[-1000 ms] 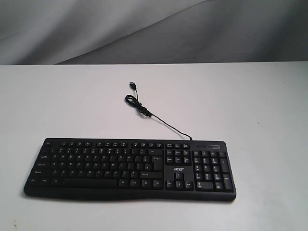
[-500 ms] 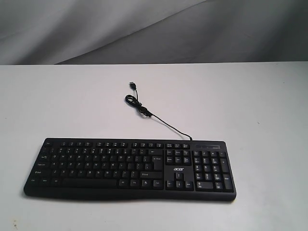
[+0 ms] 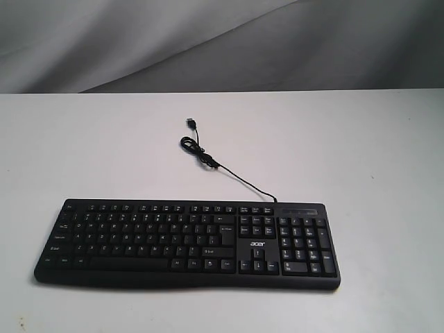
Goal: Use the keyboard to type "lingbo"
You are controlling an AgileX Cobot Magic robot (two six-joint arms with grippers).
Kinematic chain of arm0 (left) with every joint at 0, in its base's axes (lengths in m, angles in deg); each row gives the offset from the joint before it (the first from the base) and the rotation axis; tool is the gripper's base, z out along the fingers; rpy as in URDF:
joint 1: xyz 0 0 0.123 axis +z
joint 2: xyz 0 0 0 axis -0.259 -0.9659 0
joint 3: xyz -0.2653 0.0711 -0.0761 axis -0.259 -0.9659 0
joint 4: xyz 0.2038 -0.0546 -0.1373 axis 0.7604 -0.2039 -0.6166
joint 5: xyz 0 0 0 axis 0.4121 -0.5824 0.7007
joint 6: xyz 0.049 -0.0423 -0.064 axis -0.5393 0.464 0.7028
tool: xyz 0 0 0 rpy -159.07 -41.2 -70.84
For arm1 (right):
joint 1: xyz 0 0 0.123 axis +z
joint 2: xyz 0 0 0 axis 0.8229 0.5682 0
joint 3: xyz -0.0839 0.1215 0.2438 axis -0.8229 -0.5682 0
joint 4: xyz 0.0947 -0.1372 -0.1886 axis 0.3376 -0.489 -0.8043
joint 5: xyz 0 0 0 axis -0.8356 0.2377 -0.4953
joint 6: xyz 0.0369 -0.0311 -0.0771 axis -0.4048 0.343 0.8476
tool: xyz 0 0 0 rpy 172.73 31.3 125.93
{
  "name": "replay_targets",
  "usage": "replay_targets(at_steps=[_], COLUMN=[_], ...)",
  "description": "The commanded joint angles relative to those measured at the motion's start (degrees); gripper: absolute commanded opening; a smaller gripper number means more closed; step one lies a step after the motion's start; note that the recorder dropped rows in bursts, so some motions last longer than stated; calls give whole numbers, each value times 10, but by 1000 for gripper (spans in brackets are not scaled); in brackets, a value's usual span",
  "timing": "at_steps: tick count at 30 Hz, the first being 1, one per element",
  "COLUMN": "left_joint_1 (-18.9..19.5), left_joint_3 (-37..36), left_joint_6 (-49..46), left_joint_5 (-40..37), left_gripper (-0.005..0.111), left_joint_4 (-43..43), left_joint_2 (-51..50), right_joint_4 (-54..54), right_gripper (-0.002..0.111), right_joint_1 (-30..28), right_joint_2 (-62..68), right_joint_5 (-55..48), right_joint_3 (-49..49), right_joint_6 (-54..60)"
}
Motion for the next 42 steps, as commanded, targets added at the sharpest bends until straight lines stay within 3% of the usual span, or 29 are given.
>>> replay_targets(at_steps=[1, 10, 42], left_joint_1=[1, 1, 1], left_joint_3=[-3, -3, -3], left_joint_6=[1, 1, 1], left_joint_5=[4, 4, 4], left_gripper=[1, 1, 1], left_joint_4=[-2, -2, -2], left_joint_2=[2, 2, 2], right_joint_4=[-86, -104, -96], right_gripper=[0, 0, 0], right_joint_1=[-5, -5, -4], right_joint_2=[-47, -103, -103], right_joint_5=[-9, -96, -97], right_joint_3=[-10, -10, -10], right_joint_6=[1, 0, -15])
